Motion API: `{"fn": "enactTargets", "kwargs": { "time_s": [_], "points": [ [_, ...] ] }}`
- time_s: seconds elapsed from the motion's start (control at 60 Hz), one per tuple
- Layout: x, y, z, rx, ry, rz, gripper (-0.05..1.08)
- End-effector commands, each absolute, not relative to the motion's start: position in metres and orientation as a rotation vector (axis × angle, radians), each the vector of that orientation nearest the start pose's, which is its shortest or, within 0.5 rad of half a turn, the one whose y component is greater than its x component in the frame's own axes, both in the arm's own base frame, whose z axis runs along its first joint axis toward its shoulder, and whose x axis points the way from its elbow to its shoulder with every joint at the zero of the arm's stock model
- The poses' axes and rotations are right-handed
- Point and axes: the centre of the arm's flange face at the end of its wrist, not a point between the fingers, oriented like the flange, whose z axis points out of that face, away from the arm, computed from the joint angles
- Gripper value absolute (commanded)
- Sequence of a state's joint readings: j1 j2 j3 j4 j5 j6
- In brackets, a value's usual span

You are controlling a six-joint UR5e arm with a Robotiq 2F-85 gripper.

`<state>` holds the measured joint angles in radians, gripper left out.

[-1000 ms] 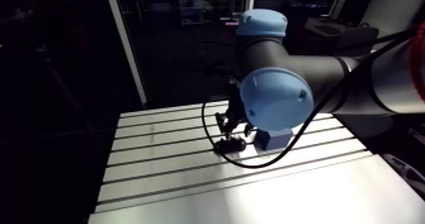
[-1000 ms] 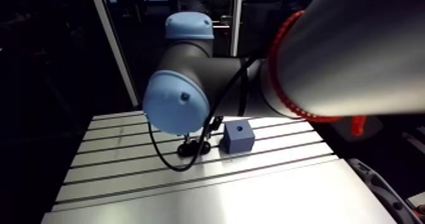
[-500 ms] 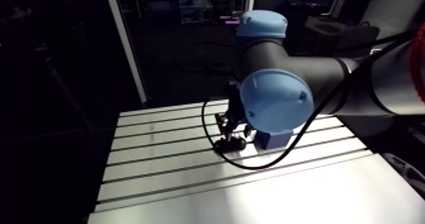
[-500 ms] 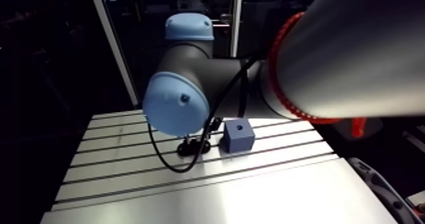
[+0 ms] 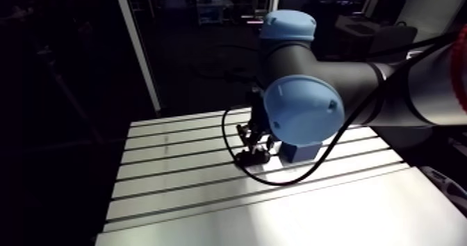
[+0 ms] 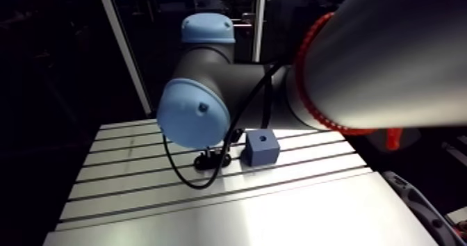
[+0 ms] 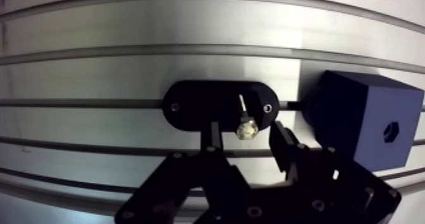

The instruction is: Pick up the M10 bolt and insert it into the hex recess until seated.

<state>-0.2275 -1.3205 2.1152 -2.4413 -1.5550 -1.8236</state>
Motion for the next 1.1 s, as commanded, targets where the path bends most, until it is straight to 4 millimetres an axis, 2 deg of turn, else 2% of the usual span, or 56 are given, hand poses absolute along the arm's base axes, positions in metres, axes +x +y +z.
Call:
{"fn": "enactTargets", "kwargs": {
  "time_s": [0.017, 1.1],
  "points": [
    [-0.5064, -0.0205, 0.1991, -0.041, 3.212, 0.004, 0.53],
    [-0.5089, -0.0207, 0.1985, -0.039, 3.213, 0.003, 0.63]
  ]
}}
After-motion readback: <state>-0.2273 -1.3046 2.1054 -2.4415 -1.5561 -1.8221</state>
